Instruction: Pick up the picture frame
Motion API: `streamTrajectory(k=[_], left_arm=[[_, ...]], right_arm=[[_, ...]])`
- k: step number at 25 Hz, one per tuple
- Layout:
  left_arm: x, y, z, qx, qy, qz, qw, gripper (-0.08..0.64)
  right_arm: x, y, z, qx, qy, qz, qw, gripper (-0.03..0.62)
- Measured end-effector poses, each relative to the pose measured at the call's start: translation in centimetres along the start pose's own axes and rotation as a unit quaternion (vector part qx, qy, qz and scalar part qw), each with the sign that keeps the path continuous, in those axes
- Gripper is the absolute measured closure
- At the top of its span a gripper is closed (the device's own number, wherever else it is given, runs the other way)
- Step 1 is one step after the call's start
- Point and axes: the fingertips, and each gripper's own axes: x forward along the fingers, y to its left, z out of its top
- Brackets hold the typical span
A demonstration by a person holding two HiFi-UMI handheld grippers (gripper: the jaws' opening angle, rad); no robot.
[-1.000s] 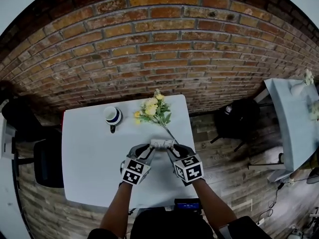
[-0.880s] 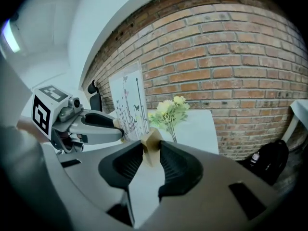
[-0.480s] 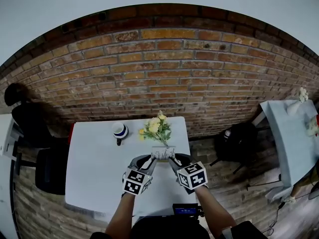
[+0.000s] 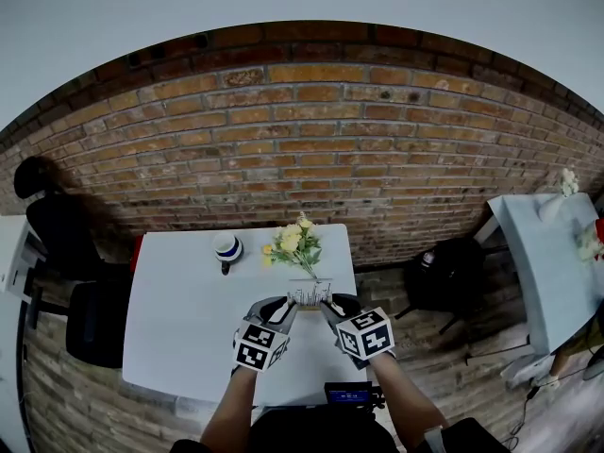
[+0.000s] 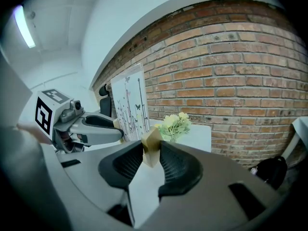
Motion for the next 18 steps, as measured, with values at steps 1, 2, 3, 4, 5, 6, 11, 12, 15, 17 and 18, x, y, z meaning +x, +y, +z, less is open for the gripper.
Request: streamTrajectory(k=[1, 2, 3, 4, 5, 6, 11, 12, 15, 17, 18], left_arm=[[-0.1, -0.2, -0.1, 0.0, 0.001, 0.0, 1.0, 0.466], [-0.2, -0.4, -0.2, 0.0, 0.002, 0.0, 1.0, 0.466], [-0.4, -0.6, -0.3, -0.001, 0.003, 0.0, 1.0, 0.466], [-0.5, -0.8, -0.5, -0.001, 0.005, 0.0, 1.0, 0.466], [-0.7, -1.0, -0.6, -0.002, 0.005, 0.0, 1.0, 0.466], [-0.9, -1.3, -0.8, -0.003, 0.005, 0.001, 1.0, 0.466], [-1.9, -3.0, -1.7, -0.005, 0.008, 0.007, 0.9999, 0.466], [-2.1, -3.3, -2.0, -0.006, 0.009, 0.009, 0.9999, 0.466], [-2.9, -4.4, -3.2, -0.012, 0.016, 0.015, 0.9997, 0.466], [-3.4, -5.2, -4.0, -0.016, 0.021, 0.018, 0.9995, 0.466], [-3.7, -5.6, -4.4, -0.019, 0.023, 0.02, 0.9994, 0.466]], right_arm=[[-0.2, 0.1, -0.2, 0.0, 0.001, 0.001, 1.0, 0.476], [-0.3, 0.2, -0.3, 0.001, 0.001, 0.001, 1.0, 0.476], [-0.5, 0.3, -0.5, 0.001, 0.002, 0.002, 1.0, 0.476], [-0.7, 0.4, -0.7, 0.001, 0.003, 0.002, 1.0, 0.476], [-0.8, 0.5, -0.9, 0.001, 0.003, 0.003, 1.0, 0.476], [-1.0, 0.7, -1.1, 0.0, 0.004, 0.004, 1.0, 0.476], [-2.3, 1.4, -2.6, 0.0, 0.006, 0.012, 1.0, 0.477], [-2.6, 1.6, -3.0, 0.0, 0.007, 0.014, 1.0, 0.477], [-3.2, 2.4, -4.3, 0.0, 0.012, 0.02, 1.0, 0.477], [-3.7, 2.9, -5.4, 0.002, 0.018, 0.026, 1.0, 0.477], [-3.9, 3.1, -5.9, 0.003, 0.02, 0.029, 0.999, 0.477]])
